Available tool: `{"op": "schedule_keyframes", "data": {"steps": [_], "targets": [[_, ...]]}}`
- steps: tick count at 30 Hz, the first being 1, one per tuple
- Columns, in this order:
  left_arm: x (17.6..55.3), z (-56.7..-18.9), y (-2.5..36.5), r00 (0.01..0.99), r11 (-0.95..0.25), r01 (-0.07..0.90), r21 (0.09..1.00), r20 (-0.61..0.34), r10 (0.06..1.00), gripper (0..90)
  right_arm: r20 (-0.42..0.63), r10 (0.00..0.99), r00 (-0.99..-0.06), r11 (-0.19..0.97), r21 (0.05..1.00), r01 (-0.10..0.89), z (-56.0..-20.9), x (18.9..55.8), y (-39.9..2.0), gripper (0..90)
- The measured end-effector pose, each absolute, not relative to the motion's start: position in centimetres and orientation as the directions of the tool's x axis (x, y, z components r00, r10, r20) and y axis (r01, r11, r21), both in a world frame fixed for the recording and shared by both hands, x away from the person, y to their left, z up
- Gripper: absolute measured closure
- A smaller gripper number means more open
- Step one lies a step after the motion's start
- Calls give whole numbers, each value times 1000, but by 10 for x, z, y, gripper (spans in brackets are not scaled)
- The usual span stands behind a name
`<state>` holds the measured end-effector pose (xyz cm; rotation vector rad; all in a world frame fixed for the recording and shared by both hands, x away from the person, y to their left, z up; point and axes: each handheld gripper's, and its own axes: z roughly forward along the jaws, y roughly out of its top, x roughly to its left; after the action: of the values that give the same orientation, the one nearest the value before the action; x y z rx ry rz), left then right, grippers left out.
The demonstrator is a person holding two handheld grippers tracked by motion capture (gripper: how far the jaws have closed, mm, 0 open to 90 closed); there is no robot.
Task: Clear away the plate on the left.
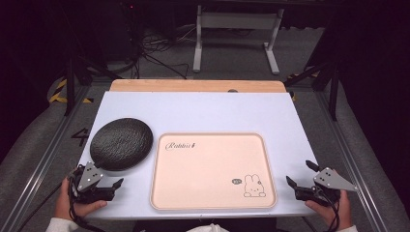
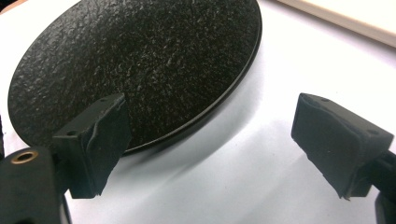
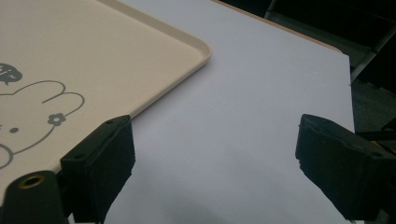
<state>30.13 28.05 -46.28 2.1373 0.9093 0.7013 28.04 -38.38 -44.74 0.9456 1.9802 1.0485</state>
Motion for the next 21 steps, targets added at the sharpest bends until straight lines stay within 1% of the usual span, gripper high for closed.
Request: {"op": "schedule_keyframes", "data": {"steps": [6, 11, 15, 21], "targets": [[303, -465, 278, 617, -523, 386, 759, 209, 759, 130, -234, 837, -494, 405, 873, 272, -447, 280, -384, 126], [307, -466, 273, 603, -553, 395, 734, 247, 759, 151, -237, 837, -493, 409, 869, 277, -447, 281, -383, 126], [312, -464, 264, 566, -602, 388, 698, 335, 753, 173, -229, 843, -486, 400, 872, 283, -448, 281, -385, 126], [324, -464, 246, 551, -697, 365, 617, 460, 696, 200, -234, 838, -493, 408, 869, 281, -448, 281, -384, 126]]}}
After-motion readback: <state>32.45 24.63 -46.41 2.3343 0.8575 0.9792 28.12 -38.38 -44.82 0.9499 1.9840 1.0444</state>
